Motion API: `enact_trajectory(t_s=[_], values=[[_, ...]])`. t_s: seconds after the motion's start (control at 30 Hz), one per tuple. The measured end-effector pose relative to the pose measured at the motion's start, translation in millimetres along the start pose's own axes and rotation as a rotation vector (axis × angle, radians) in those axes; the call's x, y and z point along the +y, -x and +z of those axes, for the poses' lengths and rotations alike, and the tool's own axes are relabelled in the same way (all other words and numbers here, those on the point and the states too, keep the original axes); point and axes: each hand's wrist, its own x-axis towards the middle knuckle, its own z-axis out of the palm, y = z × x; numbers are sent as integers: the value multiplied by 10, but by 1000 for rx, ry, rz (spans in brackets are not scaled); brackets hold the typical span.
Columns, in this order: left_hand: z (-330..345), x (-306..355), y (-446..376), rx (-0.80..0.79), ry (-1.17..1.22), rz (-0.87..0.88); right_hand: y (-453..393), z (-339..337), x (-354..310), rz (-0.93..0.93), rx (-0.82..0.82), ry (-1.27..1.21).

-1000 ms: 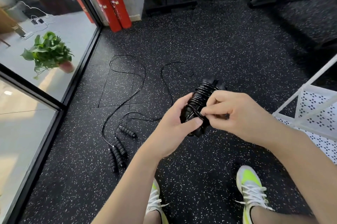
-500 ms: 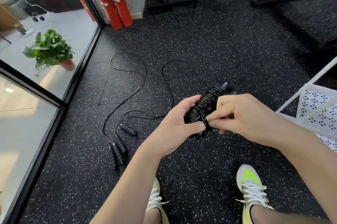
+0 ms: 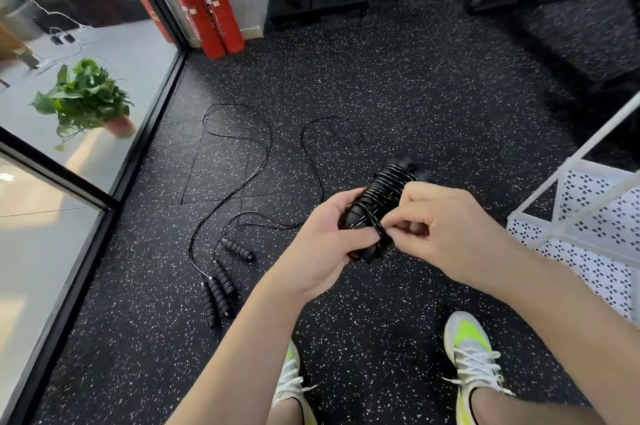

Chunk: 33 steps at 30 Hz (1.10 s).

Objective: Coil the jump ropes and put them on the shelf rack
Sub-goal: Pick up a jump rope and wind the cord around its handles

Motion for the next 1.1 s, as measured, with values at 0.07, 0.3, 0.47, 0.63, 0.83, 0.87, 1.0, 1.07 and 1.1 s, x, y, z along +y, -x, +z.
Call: enact_trajectory(t_s=[0.07, 0.3, 0.47, 0.63, 0.83, 0.87, 1.0, 1.07, 1.1], values=[[12, -21, -11, 31, 2, -16, -7, 27, 14, 53, -17, -19], [-8, -30, -13, 18, -4, -73, -25, 31, 1, 127, -184, -11], [-27, 40, 23, -26, -2, -104, -4, 51, -25, 134, -160, 6], [-31, 102, 61, -50, 45, -78, -5, 17, -88, 219, -159, -76], [-46, 117, 58, -16, 87, -58, -8, 28, -157, 259, -164, -38], [-44, 119, 62, -8, 99, -48, -12, 29, -156, 264, -148, -38], [-23, 118, 63, 13, 155, 1, -28, 38, -153, 269, -77, -43], [2, 109, 58, 23, 185, 23, -34, 15, -139, 277, -30, -51], [15, 109, 58, 26, 201, 31, -33, -2, -129, 289, -4, -54]])
